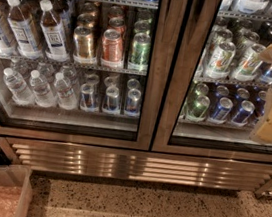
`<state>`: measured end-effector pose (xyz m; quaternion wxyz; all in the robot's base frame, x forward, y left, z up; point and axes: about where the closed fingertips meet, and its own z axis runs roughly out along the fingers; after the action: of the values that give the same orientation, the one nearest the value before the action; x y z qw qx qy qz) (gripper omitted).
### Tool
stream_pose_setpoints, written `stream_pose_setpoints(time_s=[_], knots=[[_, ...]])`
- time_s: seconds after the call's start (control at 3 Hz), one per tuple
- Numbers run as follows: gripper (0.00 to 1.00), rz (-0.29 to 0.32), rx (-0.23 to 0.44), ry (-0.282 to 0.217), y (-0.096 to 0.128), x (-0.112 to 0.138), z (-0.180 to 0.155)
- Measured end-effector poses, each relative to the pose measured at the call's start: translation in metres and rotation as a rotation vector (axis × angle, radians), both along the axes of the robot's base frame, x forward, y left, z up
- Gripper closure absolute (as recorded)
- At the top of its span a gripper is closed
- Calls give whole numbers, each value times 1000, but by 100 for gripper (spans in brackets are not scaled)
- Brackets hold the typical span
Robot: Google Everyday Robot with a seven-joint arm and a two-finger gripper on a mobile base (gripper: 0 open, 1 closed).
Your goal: Open left fridge door
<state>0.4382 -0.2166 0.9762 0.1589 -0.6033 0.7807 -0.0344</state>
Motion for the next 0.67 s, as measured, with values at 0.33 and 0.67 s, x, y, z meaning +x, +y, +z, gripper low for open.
stream_pose_setpoints(time_s=[0.33, 0.67], knots=[[0, 0, 0, 0, 0, 0, 0], [0, 8, 39, -21, 9, 6, 3]])
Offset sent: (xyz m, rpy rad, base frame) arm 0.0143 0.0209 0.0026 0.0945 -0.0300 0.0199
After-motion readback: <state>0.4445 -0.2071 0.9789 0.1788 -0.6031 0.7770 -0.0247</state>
